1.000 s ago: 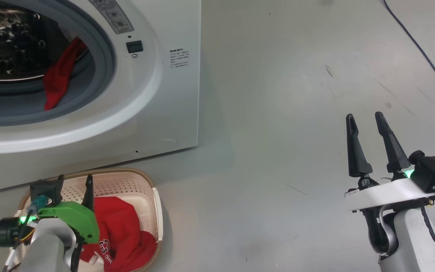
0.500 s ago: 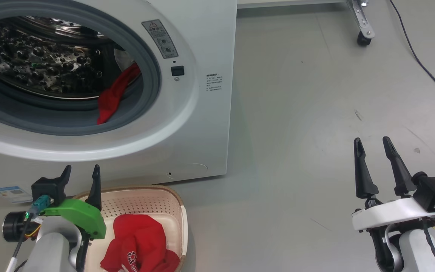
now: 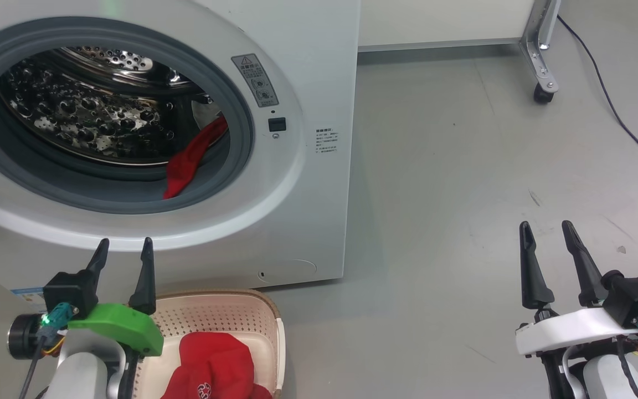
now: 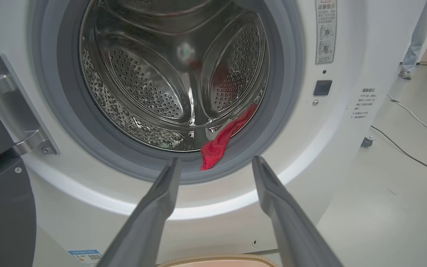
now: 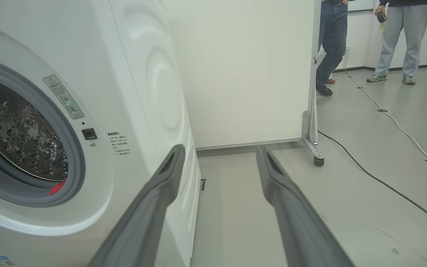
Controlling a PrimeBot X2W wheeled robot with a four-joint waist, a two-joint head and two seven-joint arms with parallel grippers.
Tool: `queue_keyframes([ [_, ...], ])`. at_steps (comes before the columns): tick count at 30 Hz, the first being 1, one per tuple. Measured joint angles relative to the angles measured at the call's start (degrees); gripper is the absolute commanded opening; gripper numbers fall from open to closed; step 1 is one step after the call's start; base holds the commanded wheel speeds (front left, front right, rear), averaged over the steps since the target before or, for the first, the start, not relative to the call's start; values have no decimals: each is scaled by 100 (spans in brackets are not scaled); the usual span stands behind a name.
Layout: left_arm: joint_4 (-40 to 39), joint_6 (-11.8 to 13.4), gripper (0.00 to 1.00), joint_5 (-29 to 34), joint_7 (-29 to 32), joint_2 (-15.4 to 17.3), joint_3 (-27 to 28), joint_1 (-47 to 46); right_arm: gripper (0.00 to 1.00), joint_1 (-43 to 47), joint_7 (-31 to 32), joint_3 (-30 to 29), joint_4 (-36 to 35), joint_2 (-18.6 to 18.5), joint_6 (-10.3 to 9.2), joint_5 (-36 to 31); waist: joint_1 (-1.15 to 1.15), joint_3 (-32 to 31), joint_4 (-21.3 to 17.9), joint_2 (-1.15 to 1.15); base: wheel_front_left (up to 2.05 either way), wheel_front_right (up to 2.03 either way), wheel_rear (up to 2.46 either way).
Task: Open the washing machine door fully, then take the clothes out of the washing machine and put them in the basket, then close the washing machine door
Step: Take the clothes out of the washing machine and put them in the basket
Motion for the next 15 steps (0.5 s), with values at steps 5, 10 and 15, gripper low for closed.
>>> queue_keyframes([
  [5, -333, -1, 100, 4, -1, -26, -5, 183, 100, 79, 0, 3, -51, 3, 0, 0, 0, -22, -25, 0, 0, 0, 0],
  [10, -595, -1, 100, 46, -1, -30, -33, 345, 100, 101, 0, 7, -82, 5, 0, 0, 0, -20, -48, 0, 0, 0, 0],
  [15, -805, -1, 100, 110, -1, -34, -62, 466, 100, 117, 0, 0, -119, 7, 0, 0, 0, 1, -55, 0, 0, 0, 0],
])
